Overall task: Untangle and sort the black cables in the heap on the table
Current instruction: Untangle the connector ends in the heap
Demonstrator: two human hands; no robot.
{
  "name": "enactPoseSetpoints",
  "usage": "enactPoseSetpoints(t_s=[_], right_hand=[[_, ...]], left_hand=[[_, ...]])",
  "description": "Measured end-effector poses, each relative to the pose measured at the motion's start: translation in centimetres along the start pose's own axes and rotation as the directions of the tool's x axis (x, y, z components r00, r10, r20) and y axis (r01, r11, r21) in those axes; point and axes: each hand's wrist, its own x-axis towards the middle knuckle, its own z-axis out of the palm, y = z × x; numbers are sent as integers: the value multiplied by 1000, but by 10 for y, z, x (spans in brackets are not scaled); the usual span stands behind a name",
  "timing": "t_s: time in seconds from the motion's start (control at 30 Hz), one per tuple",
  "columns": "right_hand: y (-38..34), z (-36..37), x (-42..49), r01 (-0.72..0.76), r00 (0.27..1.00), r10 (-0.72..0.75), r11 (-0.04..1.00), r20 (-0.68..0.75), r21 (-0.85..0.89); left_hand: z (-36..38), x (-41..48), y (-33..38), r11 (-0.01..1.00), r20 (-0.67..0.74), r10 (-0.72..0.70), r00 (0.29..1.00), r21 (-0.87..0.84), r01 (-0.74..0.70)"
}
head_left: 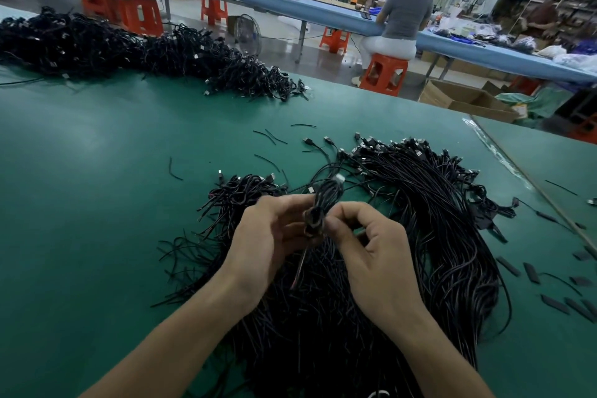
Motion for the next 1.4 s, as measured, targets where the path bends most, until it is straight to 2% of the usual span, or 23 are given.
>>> enactPoseSetpoints(t_s=[0.1,0.2,0.3,0.37,0.47,0.57,0.7,0.8,0.87,0.97,1.1,1.17,1.27,1.33,1.4], right_hand=[[3,0,-3,-60,998,60,998,22,4],[5,0,-3,-85,994,87,996,59,-33],[7,-2,-1,-82,995,86,994,57,-70],[9,-5,2,-71,997,71,990,-4,-119],[9,-7,2,-40,996,24,983,-90,-180],[4,-3,0,22,992,-48,976,-118,-218],[1,1,0,80,988,-107,971,-110,-226],[5,4,-3,54,994,-70,983,-84,-176],[7,5,-5,39,996,-51,986,-74,-161],[10,6,-7,5,999,-9,994,-37,-107],[15,6,-9,-96,995,96,995,24,30],[20,3,-9,-212,975,201,969,90,126],[28,-5,-8,-408,900,341,879,271,248],[34,-11,-3,-432,887,364,871,286,232],[46,-17,8,-377,917,367,925,156,44]], left_hand=[[-3,2,5,999,60,-7,998,-44,10],[-4,2,6,999,24,33,999,-23,-32],[-6,-2,3,976,69,133,989,162,-142],[-10,-3,-2,948,77,162,984,264,-177],[-15,-1,-10,873,-46,196,979,462,-153],[-13,-1,-14,850,-61,183,981,511,-127],[-6,-3,-15,927,-41,47,998,375,-28],[-4,-1,-11,994,-40,-29,999,104,33],[-3,1,-7,993,-61,-91,994,-75,86],[-1,2,-3,994,-34,-61,998,-92,58],[-7,2,-7,996,-40,73,997,53,-71],[-9,1,-7,978,29,162,986,132,-164],[-13,2,-4,924,168,215,962,285,-256],[-16,7,0,829,221,250,943,455,-326],[-19,19,4,722,155,303,940,607,-333]])
